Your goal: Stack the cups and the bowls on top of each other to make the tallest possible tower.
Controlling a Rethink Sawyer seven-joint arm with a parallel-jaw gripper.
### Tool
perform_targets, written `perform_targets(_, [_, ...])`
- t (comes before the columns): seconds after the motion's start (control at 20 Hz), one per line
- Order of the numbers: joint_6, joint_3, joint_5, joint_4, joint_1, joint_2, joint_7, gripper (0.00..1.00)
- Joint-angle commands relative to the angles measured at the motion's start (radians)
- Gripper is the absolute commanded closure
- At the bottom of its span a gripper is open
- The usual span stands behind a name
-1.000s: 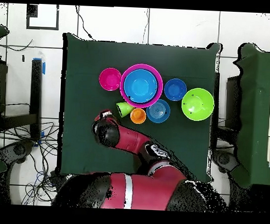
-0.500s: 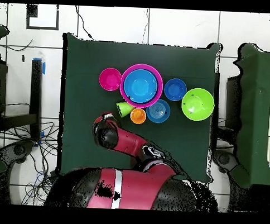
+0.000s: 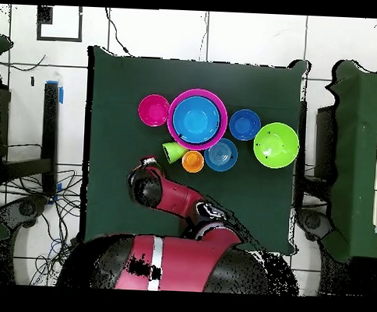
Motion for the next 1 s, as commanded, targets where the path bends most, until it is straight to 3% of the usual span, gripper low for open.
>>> perform_targets(0.05, [-0.073, -0.004, 0.063, -0.054, 0.022, 0.051, 0.16, 1.0])
perform_targets(0.25, [-0.047, 0.007, 0.043, -0.028, 0.003, 0.011, 0.157, 1.0])
perform_targets(0.45, [0.013, 0.006, 0.033, 0.021, -0.009, -0.076, 0.146, 1.0])
perform_targets(0.55, [0.066, 0.001, 0.032, 0.046, -0.011, -0.139, 0.132, 1.0])
perform_targets(0.8, [0.324, -0.087, 0.035, 0.044, 0.029, -0.323, 0.058, 1.0])
perform_targets(1.0, [0.423, -0.092, -0.003, 0.003, 0.019, -0.364, 0.023, 1.0])
